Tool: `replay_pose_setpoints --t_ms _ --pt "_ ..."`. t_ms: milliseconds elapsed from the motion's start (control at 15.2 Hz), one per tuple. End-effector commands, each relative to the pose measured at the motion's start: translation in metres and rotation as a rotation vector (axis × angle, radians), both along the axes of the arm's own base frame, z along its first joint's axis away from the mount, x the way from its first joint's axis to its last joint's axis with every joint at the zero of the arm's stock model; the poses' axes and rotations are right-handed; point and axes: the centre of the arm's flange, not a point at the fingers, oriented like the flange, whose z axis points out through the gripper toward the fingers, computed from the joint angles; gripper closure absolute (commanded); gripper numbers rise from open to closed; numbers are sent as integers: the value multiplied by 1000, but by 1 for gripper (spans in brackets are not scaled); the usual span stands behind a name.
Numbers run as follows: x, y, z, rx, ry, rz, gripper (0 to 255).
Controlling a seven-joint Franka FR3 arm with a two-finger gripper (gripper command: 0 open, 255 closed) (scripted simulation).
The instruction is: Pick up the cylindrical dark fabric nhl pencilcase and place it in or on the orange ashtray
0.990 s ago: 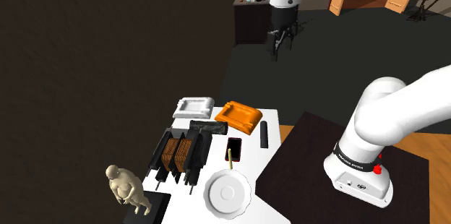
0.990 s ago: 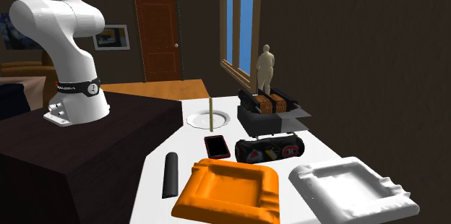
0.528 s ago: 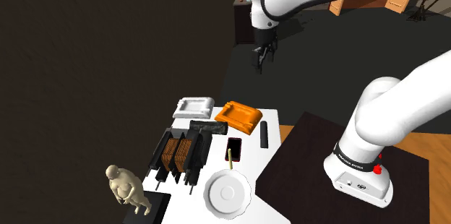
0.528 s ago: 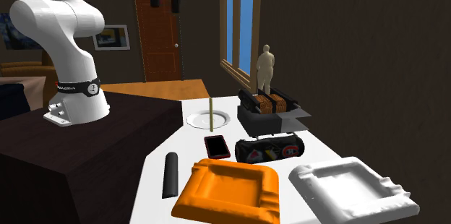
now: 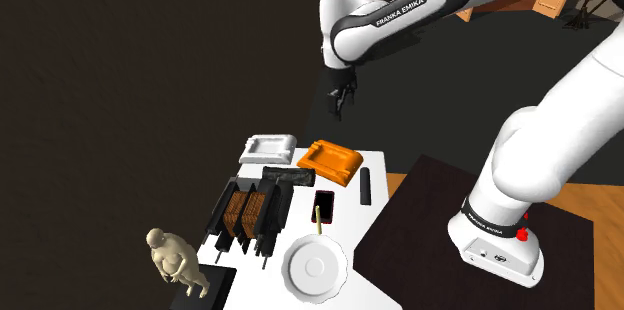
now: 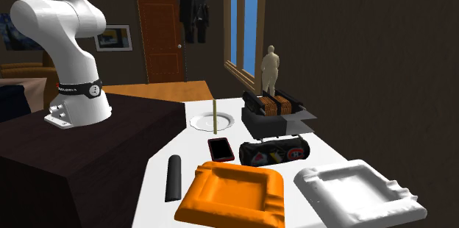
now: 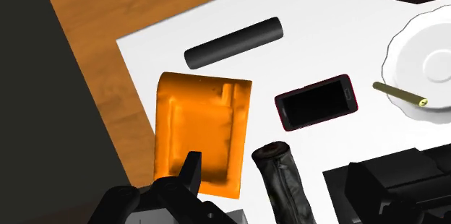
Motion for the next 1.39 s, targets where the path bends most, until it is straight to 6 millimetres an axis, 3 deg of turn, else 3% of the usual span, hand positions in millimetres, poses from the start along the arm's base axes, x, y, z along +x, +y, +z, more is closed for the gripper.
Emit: replay_pose_setpoints --t_ms 0,1320 --pt "17 4 -23 1 2 31 0" --pt "169 73 -228 6 37 331 0"
